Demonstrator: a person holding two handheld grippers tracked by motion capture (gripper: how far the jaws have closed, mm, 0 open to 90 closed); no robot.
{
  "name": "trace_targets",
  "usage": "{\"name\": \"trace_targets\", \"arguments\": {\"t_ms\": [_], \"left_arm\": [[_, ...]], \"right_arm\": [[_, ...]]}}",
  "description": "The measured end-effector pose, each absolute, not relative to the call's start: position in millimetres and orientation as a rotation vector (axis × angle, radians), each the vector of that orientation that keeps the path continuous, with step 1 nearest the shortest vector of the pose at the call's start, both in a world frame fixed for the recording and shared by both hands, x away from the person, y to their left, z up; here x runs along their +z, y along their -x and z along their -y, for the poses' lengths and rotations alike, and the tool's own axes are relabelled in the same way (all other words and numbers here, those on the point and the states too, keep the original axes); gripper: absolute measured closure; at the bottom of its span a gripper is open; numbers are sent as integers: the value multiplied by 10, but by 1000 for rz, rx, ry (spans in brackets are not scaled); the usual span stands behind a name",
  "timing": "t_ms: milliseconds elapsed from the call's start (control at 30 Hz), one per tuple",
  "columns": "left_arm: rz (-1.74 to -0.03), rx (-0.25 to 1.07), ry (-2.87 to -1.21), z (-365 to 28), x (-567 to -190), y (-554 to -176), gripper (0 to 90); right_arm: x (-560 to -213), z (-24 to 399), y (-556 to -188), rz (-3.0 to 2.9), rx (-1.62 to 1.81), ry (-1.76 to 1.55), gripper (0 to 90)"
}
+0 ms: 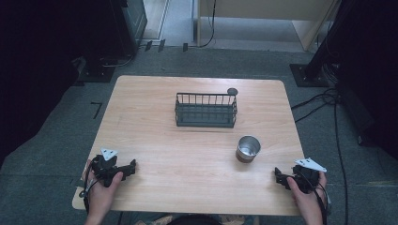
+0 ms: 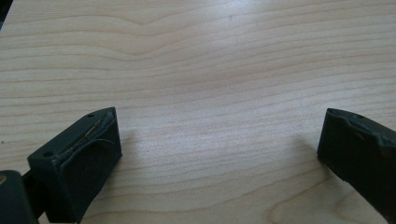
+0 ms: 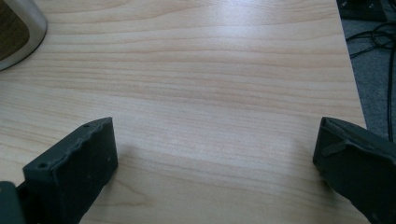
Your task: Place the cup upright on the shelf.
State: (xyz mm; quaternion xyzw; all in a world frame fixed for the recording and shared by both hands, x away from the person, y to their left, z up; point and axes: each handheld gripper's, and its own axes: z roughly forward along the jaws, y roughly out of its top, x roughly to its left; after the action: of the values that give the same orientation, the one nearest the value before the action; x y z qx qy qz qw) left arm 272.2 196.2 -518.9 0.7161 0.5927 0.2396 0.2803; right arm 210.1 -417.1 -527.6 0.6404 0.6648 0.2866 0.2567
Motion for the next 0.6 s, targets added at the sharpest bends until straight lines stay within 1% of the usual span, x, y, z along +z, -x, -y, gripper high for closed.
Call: {"name": "trace_targets", "arguments": {"t_ms": [233, 300, 367, 600], "left_arm": [[-1589, 642, -1920, -1962, -5189, -2722, 0], [-1589, 642, -1920, -1961, -5189, -2722, 0], [-1589, 643, -1920, -1961, -5189, -2722, 0], [-1588, 643, -1920, -1962, -5189, -2722, 0]], "right_arm": [[-5268, 4158, -2099, -1796, 786, -1703, 2], [-5238, 4134, -2068, -1778, 785, -1689, 52], [-5191, 4115, -2041, -1757, 812, -1695, 76], [-5072, 4012, -2045, -1783, 904, -1687, 74]]}}
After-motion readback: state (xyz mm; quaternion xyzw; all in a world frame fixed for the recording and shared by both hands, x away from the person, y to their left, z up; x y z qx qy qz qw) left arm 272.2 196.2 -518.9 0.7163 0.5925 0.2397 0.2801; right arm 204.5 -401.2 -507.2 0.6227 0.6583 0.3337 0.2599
